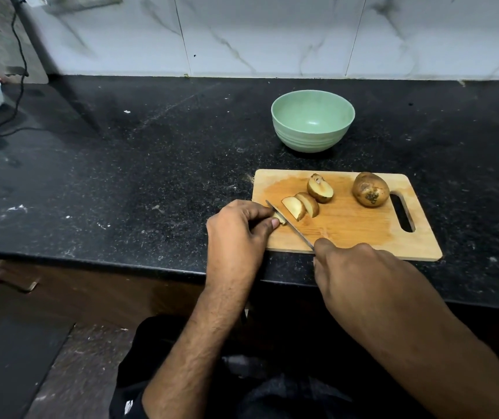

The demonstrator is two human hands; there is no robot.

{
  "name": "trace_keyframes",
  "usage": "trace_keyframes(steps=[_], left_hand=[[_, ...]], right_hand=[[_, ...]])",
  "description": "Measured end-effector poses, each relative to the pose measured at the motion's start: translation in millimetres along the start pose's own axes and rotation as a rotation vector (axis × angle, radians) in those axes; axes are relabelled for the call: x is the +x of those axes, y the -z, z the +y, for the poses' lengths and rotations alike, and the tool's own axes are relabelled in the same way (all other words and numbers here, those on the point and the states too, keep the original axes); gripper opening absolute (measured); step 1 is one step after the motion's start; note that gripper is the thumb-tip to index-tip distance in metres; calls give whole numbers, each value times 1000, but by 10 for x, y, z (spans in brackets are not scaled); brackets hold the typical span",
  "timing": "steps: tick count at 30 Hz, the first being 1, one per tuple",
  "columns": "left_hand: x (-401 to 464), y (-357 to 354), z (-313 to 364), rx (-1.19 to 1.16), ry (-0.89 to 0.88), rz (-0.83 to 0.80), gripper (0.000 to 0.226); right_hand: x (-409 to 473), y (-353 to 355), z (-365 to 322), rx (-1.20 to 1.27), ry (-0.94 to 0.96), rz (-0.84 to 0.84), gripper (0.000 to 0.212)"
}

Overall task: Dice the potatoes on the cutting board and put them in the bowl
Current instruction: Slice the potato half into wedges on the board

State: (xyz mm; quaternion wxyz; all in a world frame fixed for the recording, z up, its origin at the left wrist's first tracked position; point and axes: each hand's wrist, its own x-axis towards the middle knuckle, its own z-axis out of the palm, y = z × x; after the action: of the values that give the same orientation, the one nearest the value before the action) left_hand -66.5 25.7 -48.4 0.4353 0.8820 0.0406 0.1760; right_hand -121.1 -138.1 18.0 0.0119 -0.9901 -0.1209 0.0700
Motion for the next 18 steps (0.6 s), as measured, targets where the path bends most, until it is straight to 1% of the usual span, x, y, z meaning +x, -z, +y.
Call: trace_keyframes(steps=[5, 9, 11, 14, 16, 18], left_hand=[[14, -20, 46, 95, -28, -14, 9], [35, -19, 43, 104, -7, -32, 6], [29, -20, 36, 83, 2, -26, 6], [14, -13, 27, 59, -3, -16, 6], [20, 1, 27, 44, 2, -24, 7], [29, 18, 35, 30, 17, -36, 8]], right_hand=[[54, -12, -34, -32, -23, -61, 18], [228, -26, -85, 38, -22, -169, 26], [218, -20, -53, 63, -11, -173, 27], [8, -31, 35, 75, 2, -144, 22], [-159, -22, 71, 89, -4, -150, 15], [-275, 7, 97, 112, -23, -173, 14]])
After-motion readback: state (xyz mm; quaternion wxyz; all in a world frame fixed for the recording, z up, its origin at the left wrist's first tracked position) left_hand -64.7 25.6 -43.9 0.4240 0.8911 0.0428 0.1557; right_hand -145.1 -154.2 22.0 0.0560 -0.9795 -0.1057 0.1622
